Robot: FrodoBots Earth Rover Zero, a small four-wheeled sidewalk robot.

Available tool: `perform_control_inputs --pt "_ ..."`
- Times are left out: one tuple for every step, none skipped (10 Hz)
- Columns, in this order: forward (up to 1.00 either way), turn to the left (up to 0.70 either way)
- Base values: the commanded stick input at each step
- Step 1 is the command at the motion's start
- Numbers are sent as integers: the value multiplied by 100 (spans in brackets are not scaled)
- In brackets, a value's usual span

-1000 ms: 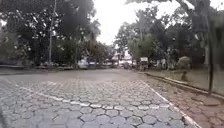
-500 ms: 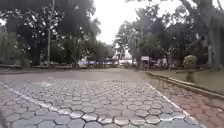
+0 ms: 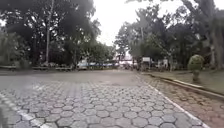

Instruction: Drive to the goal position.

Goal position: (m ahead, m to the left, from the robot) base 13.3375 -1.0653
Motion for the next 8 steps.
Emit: perform_control_inputs --pt "70 0" --pt "70 0" --pt "70 0" --pt "70 0" --pt "70 0" --pt "70 0" --pt "70 0" --pt "70 0"
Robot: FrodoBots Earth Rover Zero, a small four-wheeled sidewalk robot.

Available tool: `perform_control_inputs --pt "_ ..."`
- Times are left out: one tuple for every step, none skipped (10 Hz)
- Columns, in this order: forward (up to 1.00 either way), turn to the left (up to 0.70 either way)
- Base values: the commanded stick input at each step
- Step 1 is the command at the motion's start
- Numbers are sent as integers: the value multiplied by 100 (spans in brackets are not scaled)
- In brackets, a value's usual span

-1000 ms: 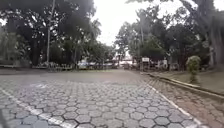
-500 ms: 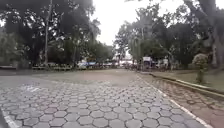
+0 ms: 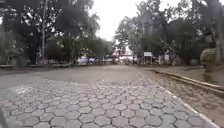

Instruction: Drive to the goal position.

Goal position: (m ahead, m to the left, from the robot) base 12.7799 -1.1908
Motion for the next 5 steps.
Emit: perform_control_inputs --pt "70 0" --pt "70 0" --pt "70 0" --pt "70 0" --pt "70 0"
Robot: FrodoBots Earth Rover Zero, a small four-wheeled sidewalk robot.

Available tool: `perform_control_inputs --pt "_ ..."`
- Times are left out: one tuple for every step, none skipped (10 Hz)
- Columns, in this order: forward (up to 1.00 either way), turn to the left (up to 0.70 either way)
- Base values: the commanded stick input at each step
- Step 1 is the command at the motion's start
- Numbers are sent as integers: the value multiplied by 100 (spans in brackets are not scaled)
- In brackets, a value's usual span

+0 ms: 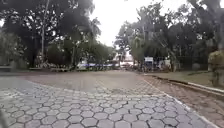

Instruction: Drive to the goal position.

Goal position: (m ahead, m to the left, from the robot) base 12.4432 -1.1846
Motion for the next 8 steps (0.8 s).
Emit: perform_control_inputs --pt "70 0" --pt "70 0" --pt "70 0" --pt "70 0" --pt "70 0" --pt "70 0" --pt "70 0" --pt "70 0"
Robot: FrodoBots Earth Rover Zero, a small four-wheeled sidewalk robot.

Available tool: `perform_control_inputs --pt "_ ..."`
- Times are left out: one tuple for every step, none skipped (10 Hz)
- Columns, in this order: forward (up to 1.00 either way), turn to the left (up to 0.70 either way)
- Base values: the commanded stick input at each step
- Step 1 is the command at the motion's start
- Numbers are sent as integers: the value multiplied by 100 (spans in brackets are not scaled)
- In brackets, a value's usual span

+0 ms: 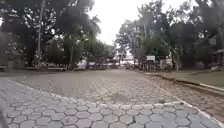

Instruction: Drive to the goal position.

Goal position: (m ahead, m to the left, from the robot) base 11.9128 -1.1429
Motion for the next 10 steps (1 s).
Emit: perform_control_inputs --pt "70 0" --pt "70 0" --pt "70 0" --pt "70 0" --pt "70 0" --pt "70 0" --pt "70 0" --pt "70 0" --pt "70 0" --pt "70 0"
